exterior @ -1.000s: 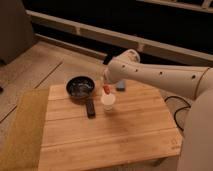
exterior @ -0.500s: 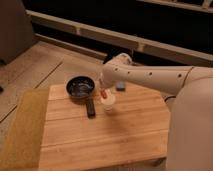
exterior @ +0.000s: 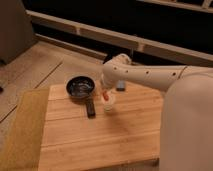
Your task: Place the pepper in the ceramic cup
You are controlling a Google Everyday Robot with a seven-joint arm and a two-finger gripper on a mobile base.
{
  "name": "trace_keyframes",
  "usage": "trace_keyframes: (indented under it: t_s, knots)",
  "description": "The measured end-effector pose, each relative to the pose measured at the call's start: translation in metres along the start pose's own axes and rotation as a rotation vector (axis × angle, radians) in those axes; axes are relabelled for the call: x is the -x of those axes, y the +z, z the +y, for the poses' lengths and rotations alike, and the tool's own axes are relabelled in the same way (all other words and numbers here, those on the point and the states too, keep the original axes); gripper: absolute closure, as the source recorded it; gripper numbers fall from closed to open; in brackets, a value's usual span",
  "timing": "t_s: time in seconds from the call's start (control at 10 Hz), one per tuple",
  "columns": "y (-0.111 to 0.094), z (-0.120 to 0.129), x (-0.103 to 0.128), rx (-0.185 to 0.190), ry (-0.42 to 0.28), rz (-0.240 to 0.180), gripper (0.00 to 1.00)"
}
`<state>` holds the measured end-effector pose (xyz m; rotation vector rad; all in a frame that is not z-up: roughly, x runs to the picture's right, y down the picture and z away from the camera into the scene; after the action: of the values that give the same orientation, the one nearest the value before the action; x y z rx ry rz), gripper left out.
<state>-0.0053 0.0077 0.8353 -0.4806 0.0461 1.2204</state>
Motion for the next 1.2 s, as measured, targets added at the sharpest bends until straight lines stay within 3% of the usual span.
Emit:
trace_keyframes:
  t_s: [0.6,0.7,1.2]
  knots:
    - [0.014,-0.003,-0.004,-0.003,-0.013,0.053,0.99]
    - [0.014,-0.004,-0.003,-0.003,-0.011,0.055,0.93]
    - [0.018,-0.003,-0.009,-0.029,-0.016,0.104,0.4]
